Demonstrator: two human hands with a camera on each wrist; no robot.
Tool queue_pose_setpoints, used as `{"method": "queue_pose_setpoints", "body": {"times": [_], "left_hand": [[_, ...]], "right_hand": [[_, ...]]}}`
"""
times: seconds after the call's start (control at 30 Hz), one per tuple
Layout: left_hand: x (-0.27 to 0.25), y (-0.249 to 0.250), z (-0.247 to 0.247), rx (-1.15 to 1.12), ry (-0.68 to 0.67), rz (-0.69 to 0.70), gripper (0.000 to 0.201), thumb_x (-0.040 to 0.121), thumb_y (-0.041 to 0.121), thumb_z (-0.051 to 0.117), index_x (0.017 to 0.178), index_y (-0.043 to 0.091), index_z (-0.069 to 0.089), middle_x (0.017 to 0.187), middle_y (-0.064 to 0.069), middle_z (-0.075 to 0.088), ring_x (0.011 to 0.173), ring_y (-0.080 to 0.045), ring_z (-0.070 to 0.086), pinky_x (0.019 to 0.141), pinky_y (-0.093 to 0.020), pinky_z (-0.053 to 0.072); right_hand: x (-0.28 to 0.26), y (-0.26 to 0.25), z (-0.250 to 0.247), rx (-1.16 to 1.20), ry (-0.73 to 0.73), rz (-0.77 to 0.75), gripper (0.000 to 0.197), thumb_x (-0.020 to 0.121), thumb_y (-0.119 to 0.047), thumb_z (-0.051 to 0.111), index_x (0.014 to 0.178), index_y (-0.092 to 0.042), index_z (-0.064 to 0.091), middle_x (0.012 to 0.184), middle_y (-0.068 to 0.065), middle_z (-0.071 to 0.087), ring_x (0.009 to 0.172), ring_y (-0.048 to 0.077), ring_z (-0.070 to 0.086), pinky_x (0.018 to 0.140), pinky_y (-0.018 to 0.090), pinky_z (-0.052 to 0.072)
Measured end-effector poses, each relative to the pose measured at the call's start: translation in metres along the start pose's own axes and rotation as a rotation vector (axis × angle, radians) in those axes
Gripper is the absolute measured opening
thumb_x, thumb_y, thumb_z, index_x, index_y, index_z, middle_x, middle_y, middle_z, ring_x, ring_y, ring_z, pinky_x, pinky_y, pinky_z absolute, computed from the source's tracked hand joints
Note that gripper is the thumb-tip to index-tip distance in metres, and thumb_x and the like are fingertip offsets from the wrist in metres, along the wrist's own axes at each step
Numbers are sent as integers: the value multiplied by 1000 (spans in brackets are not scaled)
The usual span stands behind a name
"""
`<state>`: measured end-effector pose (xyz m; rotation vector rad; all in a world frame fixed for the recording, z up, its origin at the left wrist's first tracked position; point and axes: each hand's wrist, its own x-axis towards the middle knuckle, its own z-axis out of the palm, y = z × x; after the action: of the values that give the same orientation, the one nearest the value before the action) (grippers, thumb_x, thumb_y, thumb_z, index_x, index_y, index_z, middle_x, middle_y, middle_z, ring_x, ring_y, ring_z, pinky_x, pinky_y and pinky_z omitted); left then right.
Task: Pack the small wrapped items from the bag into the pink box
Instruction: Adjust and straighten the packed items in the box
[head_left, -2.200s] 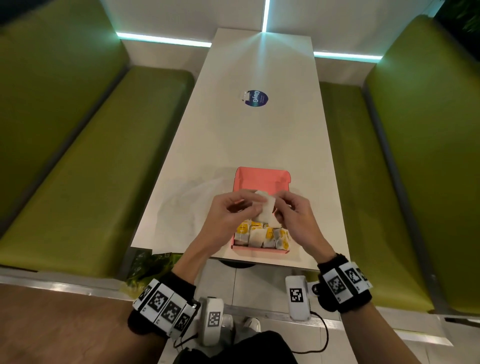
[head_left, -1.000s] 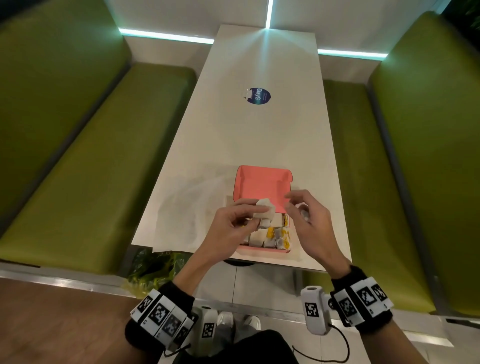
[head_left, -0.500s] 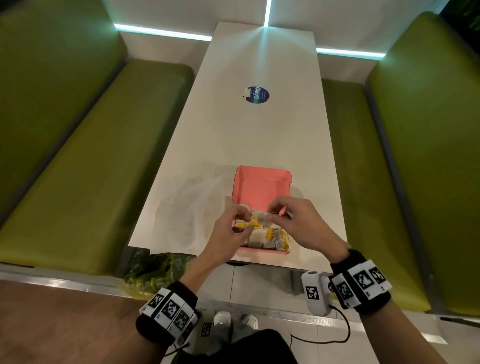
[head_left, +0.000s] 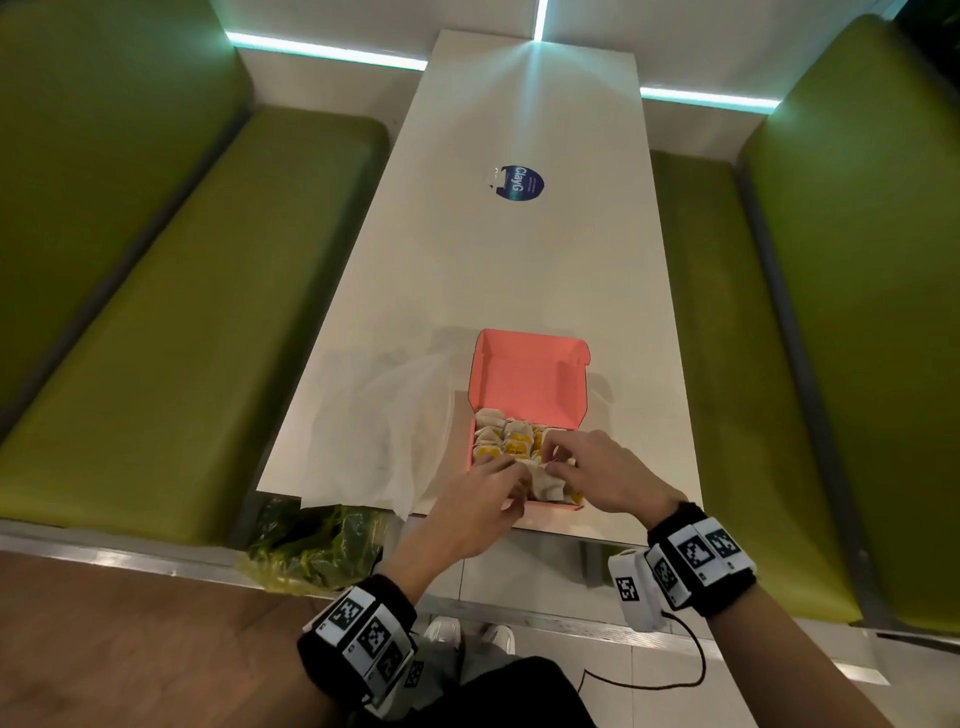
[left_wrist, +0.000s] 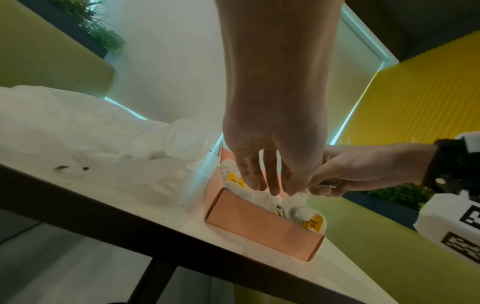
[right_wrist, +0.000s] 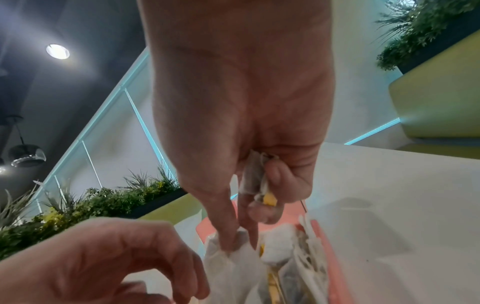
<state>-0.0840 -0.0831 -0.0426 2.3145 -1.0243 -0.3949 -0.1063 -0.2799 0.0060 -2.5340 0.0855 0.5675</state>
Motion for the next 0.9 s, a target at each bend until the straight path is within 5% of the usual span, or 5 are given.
{"method": "queue_pose_setpoints", "body": {"times": [0.27, 0.5, 0.9], "left_hand": [[0, 5, 13, 178, -104, 108, 36, 99, 33, 53, 131, 18, 58, 135, 0, 53, 127, -22, 44, 104, -39, 41], [-3, 7, 20, 230, -129, 128, 42, 103, 38, 44, 139, 20, 52, 139, -3, 51, 134, -22, 42, 111, -41, 38], [-4, 7, 21, 197, -159, 116, 45, 102, 39, 45, 144, 22, 46, 154, -1, 41, 148, -21, 27, 120, -41, 28]], "right_hand": [[11, 4, 12, -63, 5, 56, 6, 96, -24, 55, 93, -29, 55, 95, -4, 64, 86, 17, 59, 72, 36, 50], [-2, 1, 21, -227, 255, -10, 7, 97, -21, 51, 101, -25, 47, 104, -8, 49, 81, 20, 57, 66, 40, 53], [-2, -4, 41, -446, 103, 0, 20, 100, -19, 46, 113, -21, 60, 113, -2, 53, 103, 23, 58, 65, 34, 38]]}}
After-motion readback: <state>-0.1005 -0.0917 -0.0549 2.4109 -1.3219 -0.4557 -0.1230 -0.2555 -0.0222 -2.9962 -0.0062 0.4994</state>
